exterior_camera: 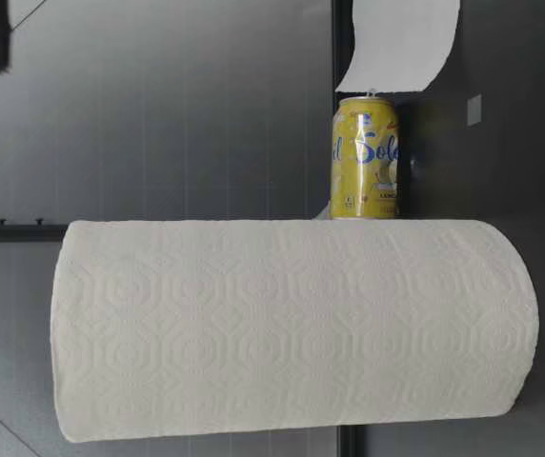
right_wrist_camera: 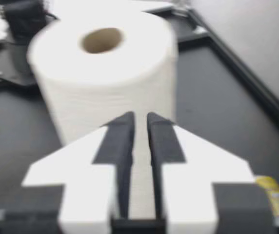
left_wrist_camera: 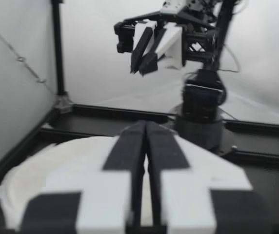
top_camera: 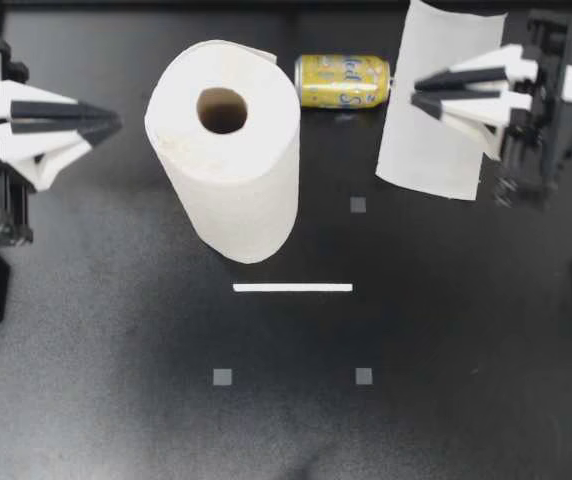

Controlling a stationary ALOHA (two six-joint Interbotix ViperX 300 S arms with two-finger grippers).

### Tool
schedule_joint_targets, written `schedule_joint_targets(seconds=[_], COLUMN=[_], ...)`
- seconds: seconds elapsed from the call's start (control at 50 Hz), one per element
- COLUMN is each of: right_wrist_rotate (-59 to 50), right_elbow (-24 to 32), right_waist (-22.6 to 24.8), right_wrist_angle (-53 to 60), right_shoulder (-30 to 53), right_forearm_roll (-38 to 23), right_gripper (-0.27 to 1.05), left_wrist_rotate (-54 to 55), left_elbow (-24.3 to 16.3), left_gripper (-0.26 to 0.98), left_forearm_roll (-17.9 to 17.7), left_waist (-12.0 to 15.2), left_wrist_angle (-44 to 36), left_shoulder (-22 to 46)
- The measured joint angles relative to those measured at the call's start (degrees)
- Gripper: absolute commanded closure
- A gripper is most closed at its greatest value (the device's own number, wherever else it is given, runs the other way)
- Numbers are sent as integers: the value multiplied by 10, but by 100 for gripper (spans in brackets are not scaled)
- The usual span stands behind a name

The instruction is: Pick up a piece of paper towel and place it on the spilled liquid.

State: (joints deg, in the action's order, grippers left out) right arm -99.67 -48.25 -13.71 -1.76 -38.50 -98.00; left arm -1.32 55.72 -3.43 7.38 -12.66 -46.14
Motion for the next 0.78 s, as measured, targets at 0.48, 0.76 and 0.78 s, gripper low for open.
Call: schedule_joint_targets(seconds=[0.48, 0.76, 0.78], right_wrist_rotate=[-9, -10, -10], right_elbow=[-3, -2, -3], right_waist=[119, 120, 120], right_wrist_angle=[-9, -11, -11], right_shoulder=[-54, -61, -61], right_forearm_roll=[2, 11, 11], right_gripper=[70, 70, 70], left_wrist_rotate=[4, 4, 4], left_elbow=[-14, -27, -27], left_gripper=[62, 62, 62], left_forearm_roll=[0, 0, -1], left_waist=[-30, -31, -31], left_wrist_angle=[5, 10, 11], left_shoulder=[36, 63, 64])
